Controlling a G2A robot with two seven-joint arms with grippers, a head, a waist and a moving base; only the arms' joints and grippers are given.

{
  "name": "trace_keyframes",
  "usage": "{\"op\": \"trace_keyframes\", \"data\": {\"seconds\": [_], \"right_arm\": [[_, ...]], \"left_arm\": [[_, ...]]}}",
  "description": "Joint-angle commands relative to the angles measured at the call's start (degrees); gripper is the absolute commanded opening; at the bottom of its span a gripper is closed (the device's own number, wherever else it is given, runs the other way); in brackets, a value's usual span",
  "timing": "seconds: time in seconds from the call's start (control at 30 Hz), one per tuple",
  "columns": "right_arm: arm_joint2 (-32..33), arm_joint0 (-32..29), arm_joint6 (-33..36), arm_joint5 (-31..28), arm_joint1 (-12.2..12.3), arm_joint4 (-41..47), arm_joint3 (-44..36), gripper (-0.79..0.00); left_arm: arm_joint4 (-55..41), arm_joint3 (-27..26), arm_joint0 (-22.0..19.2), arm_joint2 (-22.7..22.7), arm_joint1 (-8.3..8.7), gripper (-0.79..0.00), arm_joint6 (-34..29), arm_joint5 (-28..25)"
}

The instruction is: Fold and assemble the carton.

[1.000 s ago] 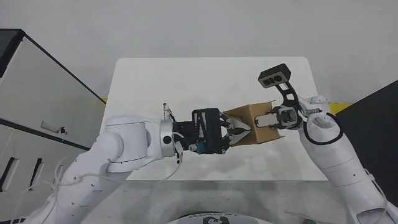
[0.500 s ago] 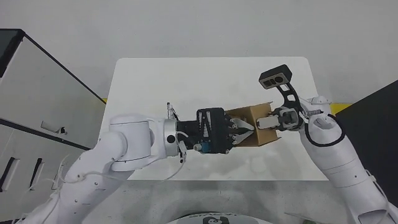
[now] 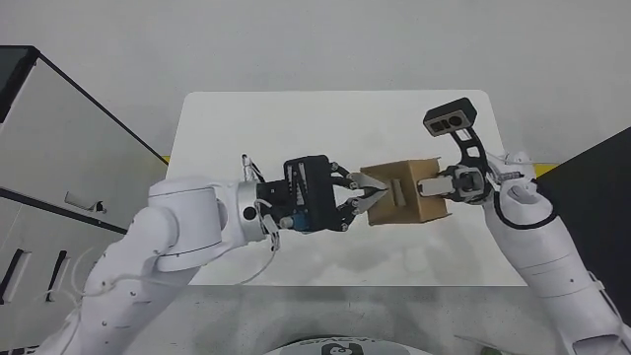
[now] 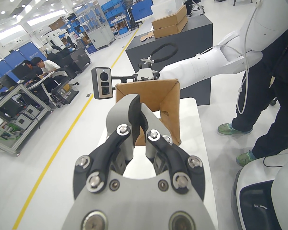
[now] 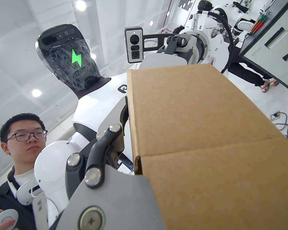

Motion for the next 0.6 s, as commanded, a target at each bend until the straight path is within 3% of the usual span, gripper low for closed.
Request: {"op": "trace_keyframes", "data": {"seconds": [0.0, 0.3, 0.33, 0.37, 0.4, 0.43, 0.57], "right_arm": [[0.0, 0.0, 0.0, 0.0, 0.1, 0.8, -0.3, -0.785], [0.0, 0.0, 0.0, 0.0, 0.9, 6.1, -0.1, -0.785], [-0.2, 0.0, 0.0, 0.0, 1.0, 6.6, 0.1, -0.785], [-0.5, 0.0, 0.0, 0.0, 1.1, 7.0, 0.2, -0.785], [-0.8, 0.1, 0.0, 0.2, 1.2, 7.1, 0.8, -0.785], [-0.8, 0.1, 0.0, 0.2, 1.2, 7.1, 0.8, -0.785], [-0.8, 0.1, 0.0, 0.2, 1.2, 7.1, 0.8, -0.785]], "left_arm": [[-0.3, -0.1, 0.3, -0.2, 0.01, -0.785, 0.6, 0.2], [-2.8, 0.0, 1.6, -3.1, 0.18, -0.785, 3.5, 0.9], [-3.0, 0.0, 1.7, -3.6, 0.21, -0.723, 3.9, 0.9], [-3.1, 0.0, 1.9, -4.0, 0.25, -0.529, 4.2, 0.7], [-3.0, 0.0, 2.0, -4.5, 0.29, -0.206, 4.4, 0.8], [-2.6, -0.2, 2.2, -4.9, 0.32, 0.000, 4.4, 1.0], [-2.3, -0.3, 2.4, -5.0, 0.35, 0.000, 4.4, 1.0]]}}
